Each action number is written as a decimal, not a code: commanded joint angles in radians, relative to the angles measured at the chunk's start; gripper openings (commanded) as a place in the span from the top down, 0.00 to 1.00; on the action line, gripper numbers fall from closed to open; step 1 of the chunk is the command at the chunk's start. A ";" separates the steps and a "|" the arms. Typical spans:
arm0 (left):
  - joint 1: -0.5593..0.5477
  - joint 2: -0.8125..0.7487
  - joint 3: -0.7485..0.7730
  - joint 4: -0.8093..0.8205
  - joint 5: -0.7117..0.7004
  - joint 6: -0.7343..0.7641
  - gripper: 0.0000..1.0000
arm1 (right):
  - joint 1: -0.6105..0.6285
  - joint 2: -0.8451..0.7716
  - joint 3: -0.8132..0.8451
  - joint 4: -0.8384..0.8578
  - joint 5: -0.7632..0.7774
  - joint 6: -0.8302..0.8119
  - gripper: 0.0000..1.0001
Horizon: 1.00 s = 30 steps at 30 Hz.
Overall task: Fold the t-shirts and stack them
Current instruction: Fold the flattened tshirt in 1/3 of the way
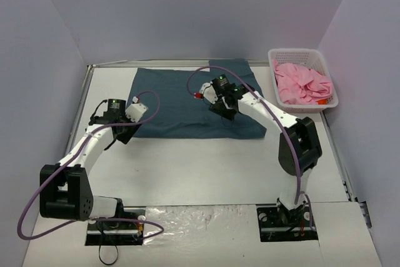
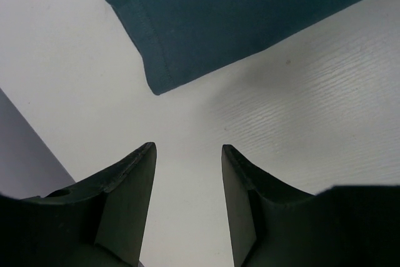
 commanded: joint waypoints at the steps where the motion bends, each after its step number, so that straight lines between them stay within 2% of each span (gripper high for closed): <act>1: -0.006 0.029 -0.014 0.061 0.043 0.046 0.55 | -0.019 -0.112 -0.081 -0.055 -0.021 0.044 0.51; 10: -0.006 0.088 -0.063 0.173 0.032 0.103 0.56 | -0.121 -0.249 -0.253 -0.068 -0.090 0.087 0.50; 20: -0.006 0.171 -0.063 0.271 -0.025 0.137 0.56 | -0.188 -0.324 -0.302 -0.071 -0.124 0.093 0.49; 30: 0.002 0.267 -0.017 0.286 -0.095 0.163 0.57 | -0.237 -0.367 -0.348 -0.072 -0.135 0.099 0.48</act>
